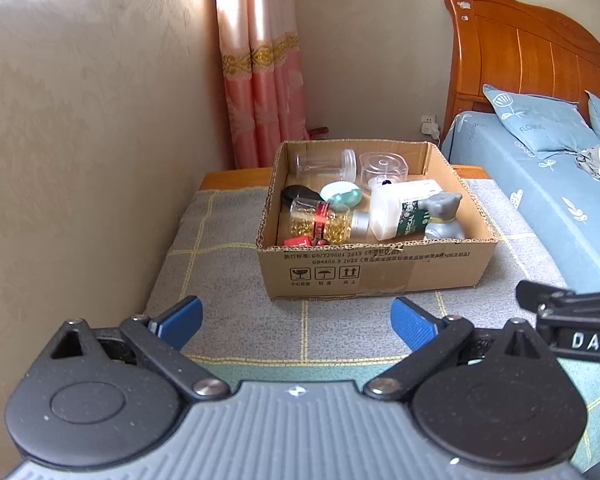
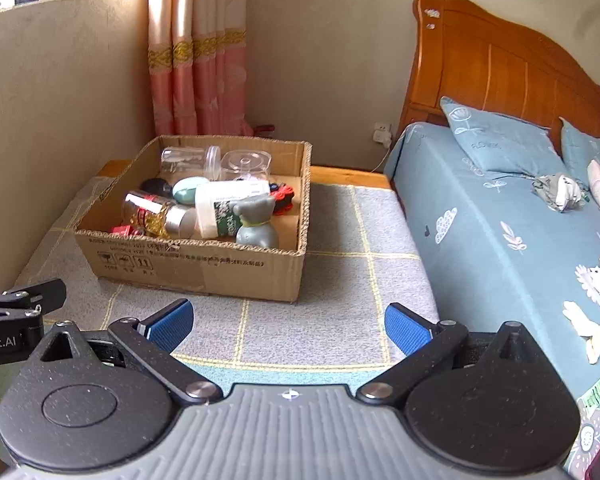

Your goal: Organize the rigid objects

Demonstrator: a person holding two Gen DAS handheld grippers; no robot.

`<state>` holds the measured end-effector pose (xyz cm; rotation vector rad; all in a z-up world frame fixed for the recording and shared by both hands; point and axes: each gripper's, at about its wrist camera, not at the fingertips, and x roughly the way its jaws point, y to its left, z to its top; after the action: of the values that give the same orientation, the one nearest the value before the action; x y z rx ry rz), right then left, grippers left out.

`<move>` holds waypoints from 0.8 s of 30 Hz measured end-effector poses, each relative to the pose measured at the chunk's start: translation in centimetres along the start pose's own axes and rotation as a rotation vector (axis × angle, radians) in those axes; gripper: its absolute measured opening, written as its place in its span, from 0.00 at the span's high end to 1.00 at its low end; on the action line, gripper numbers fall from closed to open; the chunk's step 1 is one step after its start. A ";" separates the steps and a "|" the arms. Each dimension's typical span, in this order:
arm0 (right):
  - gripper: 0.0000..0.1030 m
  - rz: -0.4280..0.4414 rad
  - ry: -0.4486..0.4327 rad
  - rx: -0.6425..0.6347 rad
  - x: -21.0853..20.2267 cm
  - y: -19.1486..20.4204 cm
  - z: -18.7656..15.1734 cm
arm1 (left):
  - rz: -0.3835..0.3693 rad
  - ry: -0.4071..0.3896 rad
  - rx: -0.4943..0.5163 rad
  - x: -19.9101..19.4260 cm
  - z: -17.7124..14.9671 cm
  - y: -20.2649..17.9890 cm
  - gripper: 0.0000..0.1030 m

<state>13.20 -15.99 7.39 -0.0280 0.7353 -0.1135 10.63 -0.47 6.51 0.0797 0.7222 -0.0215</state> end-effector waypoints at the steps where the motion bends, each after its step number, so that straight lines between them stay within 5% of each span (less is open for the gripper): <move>1: 0.00 0.000 -0.005 0.005 -0.2 -0.1 0.0 | 0.004 -0.005 -0.001 -0.2 0.0 0.0 0.03; 24: 0.00 0.034 -0.039 0.022 -1.8 -0.5 -0.1 | 0.045 -0.030 0.034 -1.4 0.3 -1.0 0.03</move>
<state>11.78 -16.28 8.56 0.0033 0.6954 -0.0885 9.66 -1.53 7.59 0.1280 0.6898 0.0081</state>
